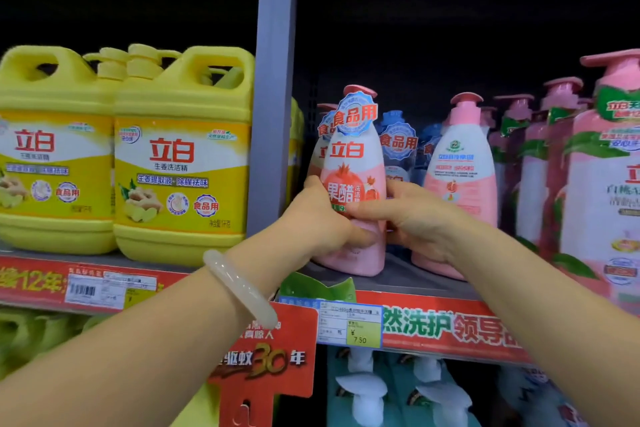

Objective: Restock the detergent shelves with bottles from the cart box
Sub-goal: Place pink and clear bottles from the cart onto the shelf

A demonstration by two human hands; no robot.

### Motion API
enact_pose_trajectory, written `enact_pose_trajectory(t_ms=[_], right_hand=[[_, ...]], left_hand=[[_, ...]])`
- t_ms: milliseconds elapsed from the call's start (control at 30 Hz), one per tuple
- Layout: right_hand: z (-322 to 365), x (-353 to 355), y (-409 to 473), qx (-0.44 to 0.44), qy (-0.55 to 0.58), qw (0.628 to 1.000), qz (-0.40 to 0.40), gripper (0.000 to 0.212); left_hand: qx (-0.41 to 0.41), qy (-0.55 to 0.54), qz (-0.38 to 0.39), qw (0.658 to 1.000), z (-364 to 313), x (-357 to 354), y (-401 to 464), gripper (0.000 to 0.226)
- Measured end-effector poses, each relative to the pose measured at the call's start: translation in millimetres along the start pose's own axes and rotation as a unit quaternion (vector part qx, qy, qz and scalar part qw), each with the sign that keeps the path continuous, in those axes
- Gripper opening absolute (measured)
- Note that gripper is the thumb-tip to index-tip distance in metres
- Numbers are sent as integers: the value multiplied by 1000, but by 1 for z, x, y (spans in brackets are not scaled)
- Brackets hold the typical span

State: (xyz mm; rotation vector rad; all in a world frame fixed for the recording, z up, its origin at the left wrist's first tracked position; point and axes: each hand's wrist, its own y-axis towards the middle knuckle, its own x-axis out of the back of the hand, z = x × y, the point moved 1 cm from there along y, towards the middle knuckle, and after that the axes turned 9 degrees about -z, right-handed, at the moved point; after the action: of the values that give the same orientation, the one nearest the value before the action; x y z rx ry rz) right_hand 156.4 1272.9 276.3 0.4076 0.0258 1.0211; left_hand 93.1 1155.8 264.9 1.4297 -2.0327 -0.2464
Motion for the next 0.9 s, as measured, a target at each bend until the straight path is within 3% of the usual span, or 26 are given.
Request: enact_pose_trajectory(t_ms=[200, 367, 500, 667, 733, 800, 900], right_hand=[[4, 5, 7, 28, -138, 989, -46, 26], [6, -11, 16, 39, -150, 987, -45, 31], [8, -18, 20, 42, -181, 981, -63, 34], [4, -17, 22, 58, -211, 973, -79, 33], [8, -14, 15, 91, -293, 948, -84, 29], [15, -5, 2, 182, -375, 897, -145, 29], [22, 25, -25, 324, -311, 844, -292, 31]], left_hand=[[-22, 178, -59, 982, -3, -12, 3, 121], [14, 282, -91, 955, -1, -22, 15, 122], [42, 308, -117, 943, 1, -27, 28, 116], [56, 295, -95, 949, -4, -24, 27, 119], [47, 291, -98, 951, -4, -22, 21, 116], [7, 315, -101, 944, -5, -19, 8, 109], [-134, 340, -115, 924, -12, -17, -15, 97]])
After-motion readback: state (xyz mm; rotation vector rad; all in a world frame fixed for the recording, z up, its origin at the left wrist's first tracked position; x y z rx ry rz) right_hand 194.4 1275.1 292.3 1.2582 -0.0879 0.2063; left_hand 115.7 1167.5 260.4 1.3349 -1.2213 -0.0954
